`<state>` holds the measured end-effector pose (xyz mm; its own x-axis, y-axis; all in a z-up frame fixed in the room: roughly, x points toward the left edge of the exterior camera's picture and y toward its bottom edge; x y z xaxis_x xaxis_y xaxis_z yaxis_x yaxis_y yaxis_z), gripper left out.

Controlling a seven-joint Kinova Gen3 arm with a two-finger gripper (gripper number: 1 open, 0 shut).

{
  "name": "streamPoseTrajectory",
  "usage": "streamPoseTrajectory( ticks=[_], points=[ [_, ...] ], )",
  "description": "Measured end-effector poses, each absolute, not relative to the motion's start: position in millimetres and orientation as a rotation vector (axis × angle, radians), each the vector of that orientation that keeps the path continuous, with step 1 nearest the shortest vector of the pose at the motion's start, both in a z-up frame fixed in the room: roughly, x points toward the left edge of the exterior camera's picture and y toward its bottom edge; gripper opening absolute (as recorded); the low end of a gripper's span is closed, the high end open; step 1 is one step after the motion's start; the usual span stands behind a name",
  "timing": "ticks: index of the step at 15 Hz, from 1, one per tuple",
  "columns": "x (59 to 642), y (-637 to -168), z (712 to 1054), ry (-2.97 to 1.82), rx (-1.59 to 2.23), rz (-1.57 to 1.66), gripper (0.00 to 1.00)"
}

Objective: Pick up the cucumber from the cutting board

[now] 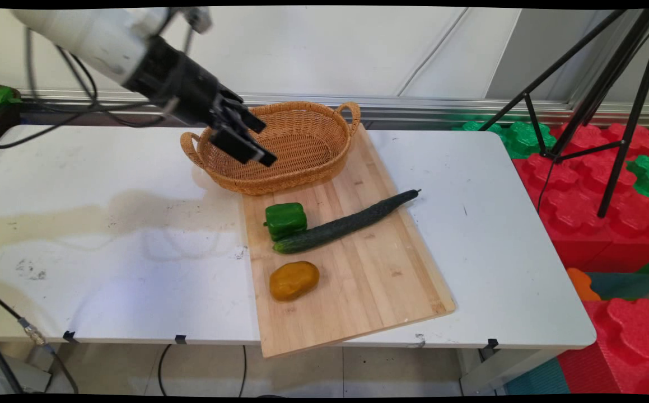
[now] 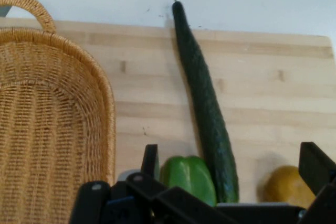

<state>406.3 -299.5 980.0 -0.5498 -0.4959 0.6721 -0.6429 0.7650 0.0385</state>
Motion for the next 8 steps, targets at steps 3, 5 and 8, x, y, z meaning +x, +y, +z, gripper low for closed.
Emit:
streamPoseTrajectory(
  ticks=[3, 5, 8],
  points=[
    [389.9, -322.0, 958.4, -2.281, 0.863, 0.269, 1.0],
    [376.8, -337.7, 941.5, -2.292, 0.872, 0.257, 1.0],
    [363.1, -352.3, 924.0, -2.306, 0.877, 0.244, 1.0]
  ],
)
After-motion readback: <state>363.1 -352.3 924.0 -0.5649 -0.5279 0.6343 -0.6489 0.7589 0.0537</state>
